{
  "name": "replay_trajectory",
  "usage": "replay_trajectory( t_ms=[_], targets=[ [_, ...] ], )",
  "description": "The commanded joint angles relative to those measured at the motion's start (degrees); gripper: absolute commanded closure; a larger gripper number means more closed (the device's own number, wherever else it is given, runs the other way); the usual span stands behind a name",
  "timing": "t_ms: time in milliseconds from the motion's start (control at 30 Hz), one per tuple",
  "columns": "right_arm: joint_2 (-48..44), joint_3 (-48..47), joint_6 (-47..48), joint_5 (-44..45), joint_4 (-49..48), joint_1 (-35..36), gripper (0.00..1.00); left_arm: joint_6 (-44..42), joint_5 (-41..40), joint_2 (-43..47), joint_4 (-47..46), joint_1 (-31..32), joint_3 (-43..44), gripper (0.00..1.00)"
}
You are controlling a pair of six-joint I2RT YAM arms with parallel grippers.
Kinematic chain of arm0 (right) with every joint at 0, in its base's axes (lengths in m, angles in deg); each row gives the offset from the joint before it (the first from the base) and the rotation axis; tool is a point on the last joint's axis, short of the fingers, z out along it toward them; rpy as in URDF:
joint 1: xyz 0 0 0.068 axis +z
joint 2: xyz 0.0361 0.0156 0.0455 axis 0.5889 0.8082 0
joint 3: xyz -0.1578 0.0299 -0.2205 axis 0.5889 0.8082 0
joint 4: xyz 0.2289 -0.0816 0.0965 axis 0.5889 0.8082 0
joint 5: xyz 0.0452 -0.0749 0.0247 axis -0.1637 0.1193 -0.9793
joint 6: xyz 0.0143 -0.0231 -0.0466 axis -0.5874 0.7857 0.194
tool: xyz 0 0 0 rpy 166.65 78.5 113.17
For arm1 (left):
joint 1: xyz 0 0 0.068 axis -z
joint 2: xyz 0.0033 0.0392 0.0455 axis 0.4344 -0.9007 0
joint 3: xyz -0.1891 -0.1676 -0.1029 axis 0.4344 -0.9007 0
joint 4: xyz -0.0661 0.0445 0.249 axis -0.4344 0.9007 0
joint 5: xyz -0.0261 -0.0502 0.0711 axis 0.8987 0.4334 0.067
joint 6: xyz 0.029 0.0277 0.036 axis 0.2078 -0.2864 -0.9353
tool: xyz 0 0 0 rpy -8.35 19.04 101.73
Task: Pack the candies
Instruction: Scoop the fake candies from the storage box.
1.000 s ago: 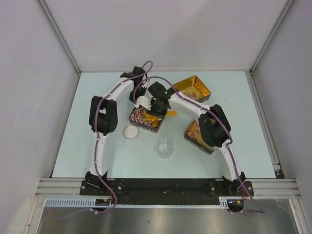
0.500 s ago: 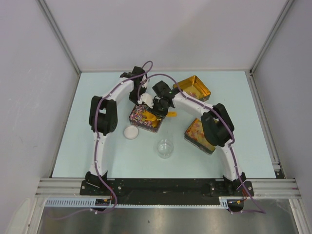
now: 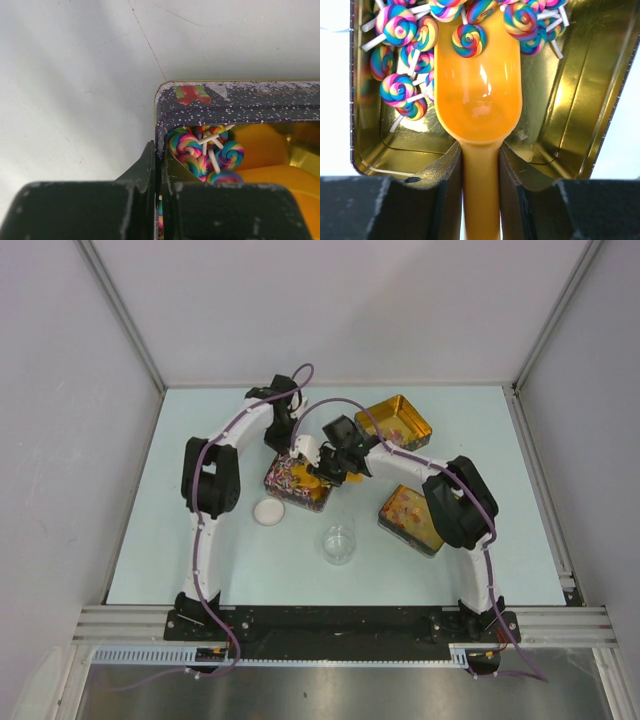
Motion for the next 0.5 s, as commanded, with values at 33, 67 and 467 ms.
replay_trajectory(
  t_ms=[33, 67, 467],
  targets=[
    [-0.81, 5.9, -3.8, 1.58, -16.73, 1.52, 1.0, 2.31, 8.58, 7.97, -0.34, 2.27, 1.3, 0.99],
    [-0.63, 5.9, -3.98, 1.67, -17.7, 1.52, 1.0, 2.31, 8.58, 8.14, -0.34, 2.27, 1.04, 1.0],
    [-1.42, 5.81, -4.95, -2.28, -16.13, 0.99, 1.0, -0.86, 6.65, 7.62, 0.01, 2.18, 0.42, 1.0]
  ],
)
